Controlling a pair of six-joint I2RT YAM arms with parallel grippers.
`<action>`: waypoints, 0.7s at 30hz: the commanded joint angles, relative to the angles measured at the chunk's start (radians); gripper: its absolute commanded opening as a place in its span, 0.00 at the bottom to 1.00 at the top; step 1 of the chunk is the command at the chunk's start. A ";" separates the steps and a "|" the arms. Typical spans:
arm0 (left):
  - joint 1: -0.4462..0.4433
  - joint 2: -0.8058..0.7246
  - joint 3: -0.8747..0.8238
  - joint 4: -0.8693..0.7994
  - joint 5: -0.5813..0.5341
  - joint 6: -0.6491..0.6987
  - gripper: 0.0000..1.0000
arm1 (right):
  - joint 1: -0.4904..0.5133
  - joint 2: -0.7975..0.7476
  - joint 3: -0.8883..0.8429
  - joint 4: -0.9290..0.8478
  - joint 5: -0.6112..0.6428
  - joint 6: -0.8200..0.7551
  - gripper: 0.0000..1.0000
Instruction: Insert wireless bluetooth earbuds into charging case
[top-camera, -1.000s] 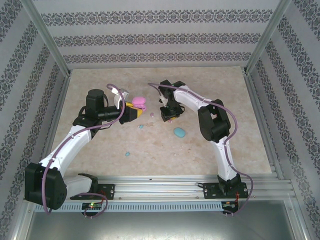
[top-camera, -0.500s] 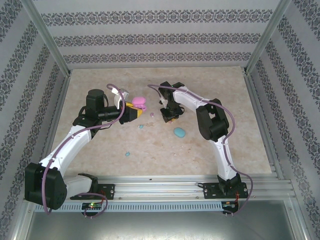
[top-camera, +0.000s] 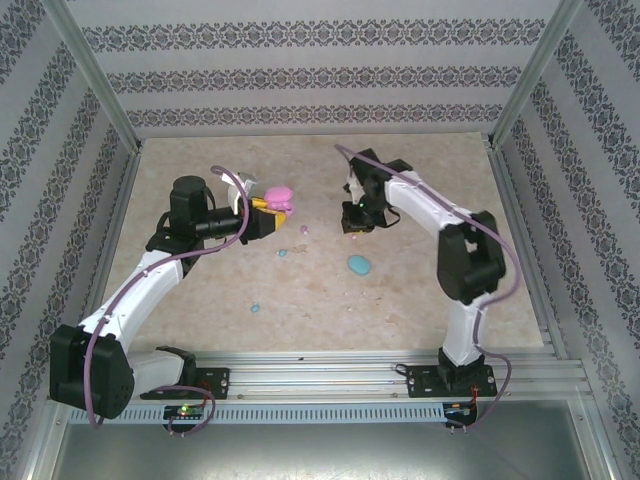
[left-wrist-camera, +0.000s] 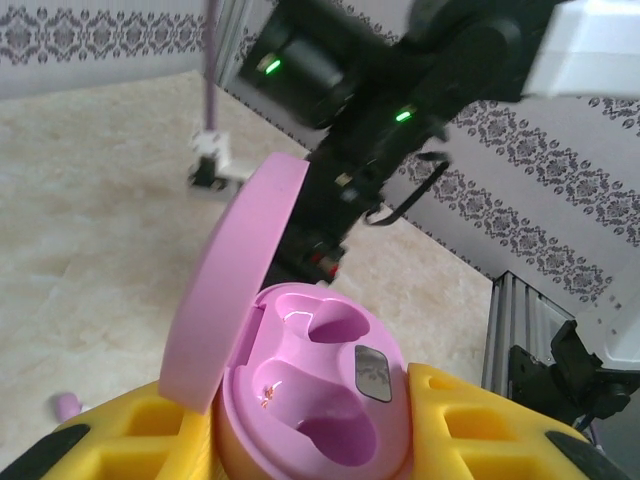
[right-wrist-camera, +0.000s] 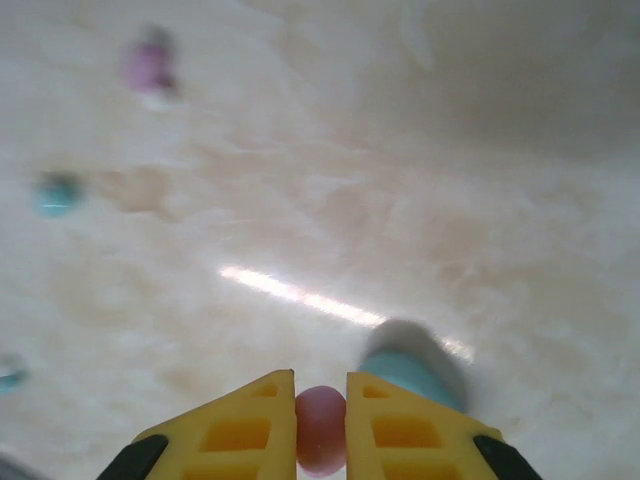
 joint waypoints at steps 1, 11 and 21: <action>-0.013 0.021 -0.003 0.152 0.043 -0.013 0.02 | 0.024 -0.138 -0.040 0.043 -0.129 0.122 0.11; -0.014 0.085 0.036 0.222 0.082 0.003 0.01 | 0.105 -0.386 -0.010 0.110 -0.193 0.299 0.12; -0.020 0.079 0.041 0.208 0.076 0.037 0.00 | 0.233 -0.302 0.132 0.263 -0.272 0.421 0.12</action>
